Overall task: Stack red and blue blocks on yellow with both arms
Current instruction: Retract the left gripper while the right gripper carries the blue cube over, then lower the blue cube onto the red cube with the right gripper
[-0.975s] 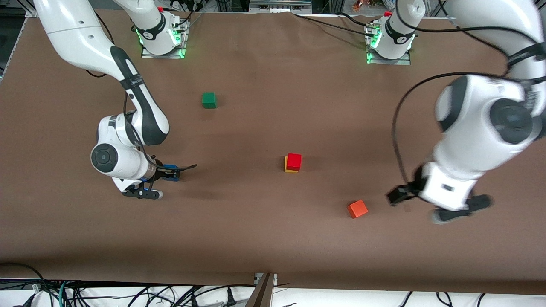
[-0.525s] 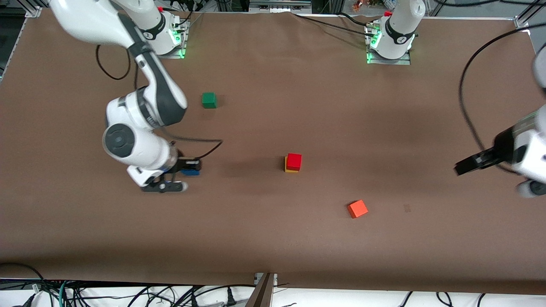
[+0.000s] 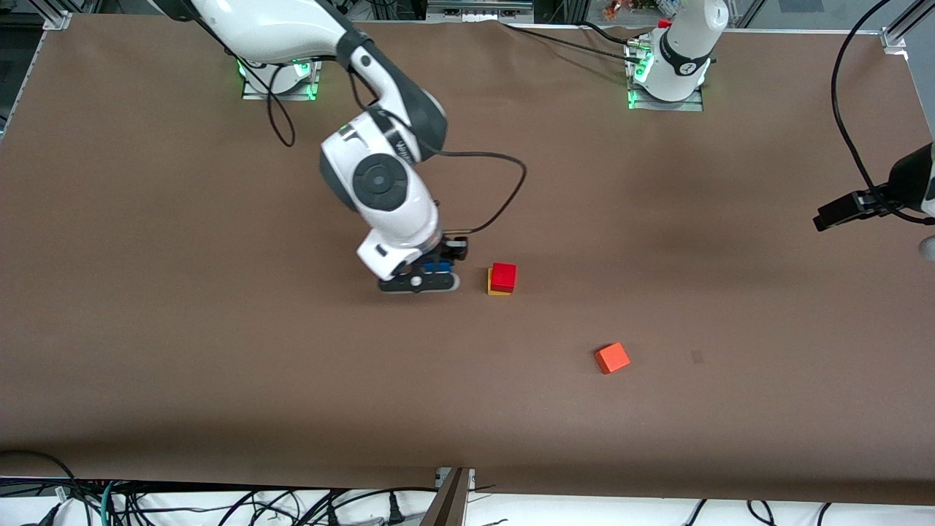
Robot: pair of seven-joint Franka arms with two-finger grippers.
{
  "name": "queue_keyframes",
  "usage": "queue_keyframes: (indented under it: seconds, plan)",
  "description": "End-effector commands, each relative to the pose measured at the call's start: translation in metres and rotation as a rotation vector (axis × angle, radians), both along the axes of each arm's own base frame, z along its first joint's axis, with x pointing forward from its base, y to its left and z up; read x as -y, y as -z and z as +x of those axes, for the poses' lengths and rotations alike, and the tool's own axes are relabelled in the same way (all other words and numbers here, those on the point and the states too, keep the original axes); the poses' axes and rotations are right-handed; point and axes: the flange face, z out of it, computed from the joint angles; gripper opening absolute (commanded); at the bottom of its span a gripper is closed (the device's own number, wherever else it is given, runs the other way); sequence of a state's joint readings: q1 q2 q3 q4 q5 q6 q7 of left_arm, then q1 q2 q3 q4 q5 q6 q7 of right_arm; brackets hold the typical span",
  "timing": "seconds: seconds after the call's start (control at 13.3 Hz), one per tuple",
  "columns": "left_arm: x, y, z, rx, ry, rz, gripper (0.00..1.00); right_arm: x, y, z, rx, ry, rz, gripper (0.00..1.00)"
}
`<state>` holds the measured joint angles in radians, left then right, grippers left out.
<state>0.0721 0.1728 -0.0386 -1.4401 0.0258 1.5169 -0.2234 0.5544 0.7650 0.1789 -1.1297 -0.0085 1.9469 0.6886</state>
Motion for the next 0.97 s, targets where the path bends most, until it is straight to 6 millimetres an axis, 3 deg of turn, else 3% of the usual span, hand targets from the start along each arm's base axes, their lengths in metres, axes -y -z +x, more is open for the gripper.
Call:
queue_keyframes:
  seconds: [0.0,0.45,0.9]
  plan:
    - [0.004,0.006,0.001,0.009,0.025,-0.02,1.0,-0.041,0.008,-0.002,0.016,0.072,0.023,0.37]
    - [-0.001,0.008,0.003,0.01,0.007,-0.06,1.0,-0.087,0.037,-0.028,0.061,0.065,0.056,0.37]
    - [-0.001,0.008,0.003,0.01,0.007,-0.06,1.0,-0.09,0.046,-0.026,0.082,0.066,0.071,0.37]
